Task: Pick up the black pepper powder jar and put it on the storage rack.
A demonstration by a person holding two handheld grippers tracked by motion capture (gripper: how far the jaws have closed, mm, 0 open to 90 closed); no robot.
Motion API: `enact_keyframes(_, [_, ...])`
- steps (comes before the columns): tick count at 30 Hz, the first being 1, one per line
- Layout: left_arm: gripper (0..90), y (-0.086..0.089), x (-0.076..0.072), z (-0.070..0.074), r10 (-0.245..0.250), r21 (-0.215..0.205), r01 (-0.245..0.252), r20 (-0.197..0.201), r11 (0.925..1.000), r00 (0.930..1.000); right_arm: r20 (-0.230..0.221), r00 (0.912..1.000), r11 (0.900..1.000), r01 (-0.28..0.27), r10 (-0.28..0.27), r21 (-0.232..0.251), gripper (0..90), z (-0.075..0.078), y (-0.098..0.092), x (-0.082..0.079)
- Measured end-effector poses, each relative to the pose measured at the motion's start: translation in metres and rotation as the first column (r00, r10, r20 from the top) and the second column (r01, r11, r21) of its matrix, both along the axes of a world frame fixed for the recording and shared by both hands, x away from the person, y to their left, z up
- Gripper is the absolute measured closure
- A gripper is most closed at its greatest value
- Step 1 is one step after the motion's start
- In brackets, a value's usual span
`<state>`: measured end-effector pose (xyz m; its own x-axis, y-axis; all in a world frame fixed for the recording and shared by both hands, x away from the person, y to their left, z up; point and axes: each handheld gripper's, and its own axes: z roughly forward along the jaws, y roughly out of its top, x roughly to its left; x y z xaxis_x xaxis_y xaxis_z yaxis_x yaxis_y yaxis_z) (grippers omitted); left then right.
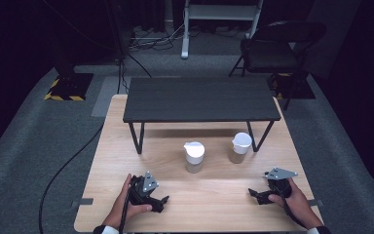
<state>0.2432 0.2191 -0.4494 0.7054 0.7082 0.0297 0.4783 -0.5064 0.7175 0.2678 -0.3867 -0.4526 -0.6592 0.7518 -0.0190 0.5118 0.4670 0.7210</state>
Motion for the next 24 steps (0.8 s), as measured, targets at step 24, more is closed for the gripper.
enact_keyframes(24, [1.3, -0.003, 0.009, 0.015, 0.044, -0.137, -0.036, 0.051, 0.9899, 0.9977, 0.000, 1.0000, 1.000, -0.001, 0.001, 0.001, 0.0, 0.000, 0.000, -0.001])
